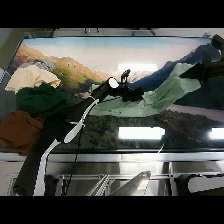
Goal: Fold the shirts.
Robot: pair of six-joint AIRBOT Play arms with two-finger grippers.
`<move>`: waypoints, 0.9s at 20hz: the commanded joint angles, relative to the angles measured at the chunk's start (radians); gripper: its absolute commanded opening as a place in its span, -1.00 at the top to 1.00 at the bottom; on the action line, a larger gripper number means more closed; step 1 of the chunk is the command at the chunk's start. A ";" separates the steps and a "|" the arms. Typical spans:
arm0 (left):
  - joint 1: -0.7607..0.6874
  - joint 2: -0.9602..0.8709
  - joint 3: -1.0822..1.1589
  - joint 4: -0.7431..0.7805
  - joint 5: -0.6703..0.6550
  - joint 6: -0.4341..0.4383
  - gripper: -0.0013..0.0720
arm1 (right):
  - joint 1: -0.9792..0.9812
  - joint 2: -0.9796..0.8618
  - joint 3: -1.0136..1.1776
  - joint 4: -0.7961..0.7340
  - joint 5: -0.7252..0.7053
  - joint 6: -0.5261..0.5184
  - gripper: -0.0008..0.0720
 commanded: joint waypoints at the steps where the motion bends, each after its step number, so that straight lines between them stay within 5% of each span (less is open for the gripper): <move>1: -0.006 -0.012 0.026 -0.059 -0.027 -0.008 0.96 | 0.110 0.008 0.001 0.041 -0.055 0.014 0.93; 3: 0.016 -0.005 0.069 -0.136 -0.104 0.010 0.96 | 0.188 0.008 0.001 0.042 -0.116 0.035 0.93; 7: 0.192 0.141 -0.010 -0.464 -0.358 0.236 0.96 | 0.361 0.008 0.001 0.100 -0.254 0.036 0.93; 11: 0.507 0.335 -0.049 -0.511 -0.611 0.244 0.96 | 0.564 -0.013 0.001 0.097 -0.481 0.034 0.93; 15: 0.741 0.488 -0.049 -0.509 -0.682 0.244 0.96 | 0.787 -0.145 0.001 0.029 -0.748 0.017 0.92; 16: 0.779 0.515 -0.049 -0.508 -0.686 0.244 0.96 | 0.839 -0.198 0.001 0.023 -0.809 0.010 0.48; 17: 0.811 0.535 -0.049 -0.508 -0.692 0.244 0.96 | 0.881 -0.248 0.001 0.043 -0.848 -0.012 -0.31; 18: 0.837 0.552 -0.049 -0.508 -0.703 0.244 0.96 | 0.907 -0.281 0.001 0.066 -0.866 -0.019 -0.38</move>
